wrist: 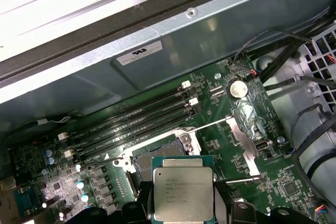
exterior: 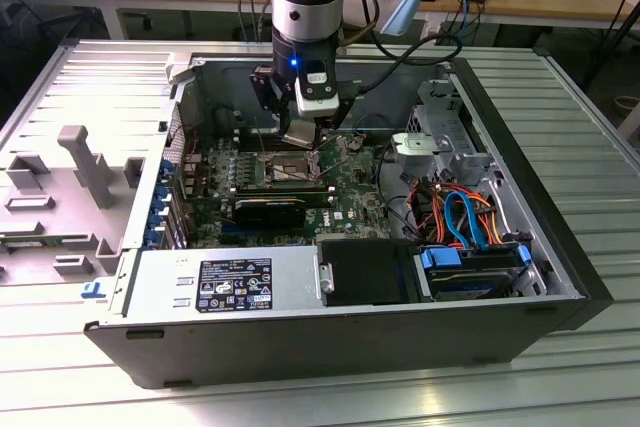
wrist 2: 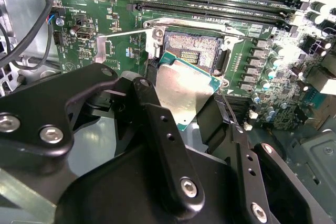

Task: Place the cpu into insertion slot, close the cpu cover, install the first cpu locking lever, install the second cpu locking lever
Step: 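Place the cpu into insertion slot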

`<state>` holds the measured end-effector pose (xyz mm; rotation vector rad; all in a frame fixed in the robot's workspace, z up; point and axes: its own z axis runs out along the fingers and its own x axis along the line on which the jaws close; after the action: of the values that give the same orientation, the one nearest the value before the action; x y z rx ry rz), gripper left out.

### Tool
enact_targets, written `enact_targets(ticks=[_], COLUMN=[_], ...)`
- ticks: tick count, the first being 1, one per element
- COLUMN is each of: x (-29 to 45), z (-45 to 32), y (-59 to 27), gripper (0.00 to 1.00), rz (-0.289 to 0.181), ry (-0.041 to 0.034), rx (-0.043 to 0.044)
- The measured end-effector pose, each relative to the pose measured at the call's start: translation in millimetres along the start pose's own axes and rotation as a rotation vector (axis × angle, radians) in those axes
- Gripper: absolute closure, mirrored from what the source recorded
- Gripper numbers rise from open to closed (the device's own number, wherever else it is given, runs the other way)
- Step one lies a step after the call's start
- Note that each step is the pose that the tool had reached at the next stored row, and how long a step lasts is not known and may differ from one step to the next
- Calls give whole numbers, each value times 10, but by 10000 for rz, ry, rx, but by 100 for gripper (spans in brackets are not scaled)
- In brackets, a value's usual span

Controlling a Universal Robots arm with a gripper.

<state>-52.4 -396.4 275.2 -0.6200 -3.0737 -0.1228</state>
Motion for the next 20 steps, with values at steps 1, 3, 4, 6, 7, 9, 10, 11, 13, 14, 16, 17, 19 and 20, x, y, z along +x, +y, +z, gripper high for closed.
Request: enact_targets(ticks=[1, 3, 4, 6, 7, 9, 10, 11, 13, 14, 16, 17, 19, 20], x=[0, 0, 0, 0, 0, 0, 0, 0, 0, 0, 0, 0, 0, 0], z=[0, 1, 1, 1, 1, 2, 2, 2, 2, 3, 3, 3, 3, 3], y=[0, 0, 0, 0, 0, 0, 0, 0, 0, 0, 0, 0, 0, 0], gripper=[45, 45, 45, 45, 45, 45, 45, 45, 45, 45, 45, 45, 45, 45], rz=[6, 19, 27, 44, 51, 70, 81, 92, 135, 153, 179, 192, 214, 223], ry=[0, -1, -2, -3, -4, -5, -6, -7, -10, -11, -13, -15, -16, -17], rx=[-1, 0, -1, 0, -1, -1, -2, -2, -2, -3, -3, -4, -3, -5])
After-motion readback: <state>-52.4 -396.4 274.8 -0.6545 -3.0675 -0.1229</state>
